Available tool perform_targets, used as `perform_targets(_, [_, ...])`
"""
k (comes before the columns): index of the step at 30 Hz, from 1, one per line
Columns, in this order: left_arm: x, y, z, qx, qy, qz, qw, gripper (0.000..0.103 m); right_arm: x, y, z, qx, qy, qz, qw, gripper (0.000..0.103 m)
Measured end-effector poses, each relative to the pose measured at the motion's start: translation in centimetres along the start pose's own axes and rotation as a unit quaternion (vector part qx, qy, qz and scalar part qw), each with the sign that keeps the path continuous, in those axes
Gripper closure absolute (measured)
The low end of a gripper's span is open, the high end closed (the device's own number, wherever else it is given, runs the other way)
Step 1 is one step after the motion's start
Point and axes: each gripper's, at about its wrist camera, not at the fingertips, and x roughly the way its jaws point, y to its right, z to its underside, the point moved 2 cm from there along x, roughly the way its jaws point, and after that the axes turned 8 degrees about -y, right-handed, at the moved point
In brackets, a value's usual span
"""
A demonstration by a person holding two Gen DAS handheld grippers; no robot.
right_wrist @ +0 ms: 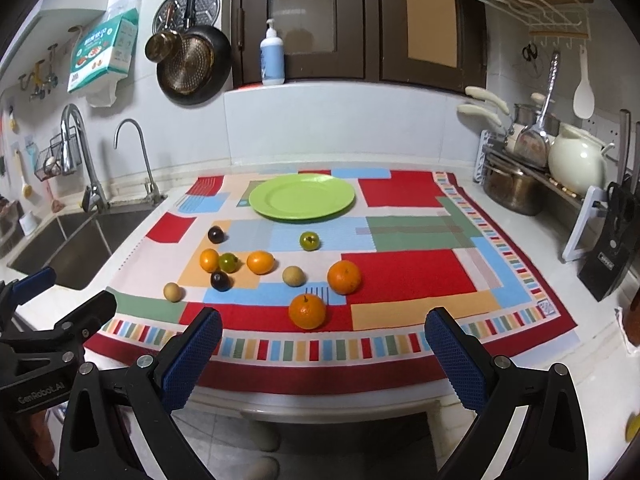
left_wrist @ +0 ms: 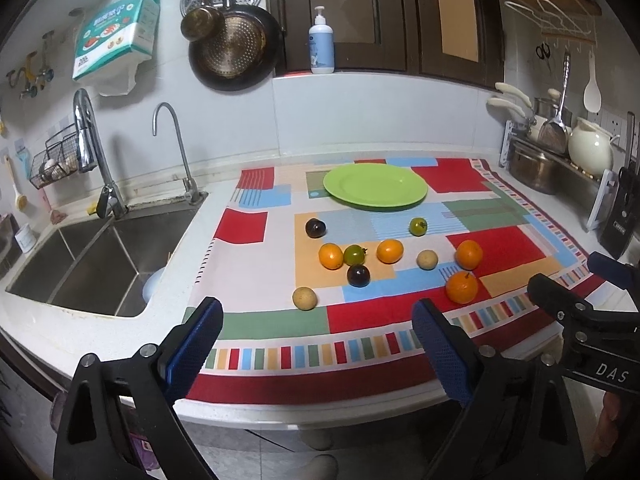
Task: Organize fruits
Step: 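Grasp the tan round fruit with the left tool while the right tool grasps an orange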
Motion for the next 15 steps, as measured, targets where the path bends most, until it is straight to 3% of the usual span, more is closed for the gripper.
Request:
perform_targets(5, [2.6,-0.5,-0.2,0.005,-0.015,-0.002,0.9999,0.018,2.5,-0.7,-0.1,-0.006,-0.022,-0.001,1.0,0.002])
perform_targets(15, [8.9,-1.4,-0.6,0.015,-0.076,0.016,0.9969,0.037,8.5,-2.0,-0.2,0.004,-0.086,-0.008,0.996,0.019])
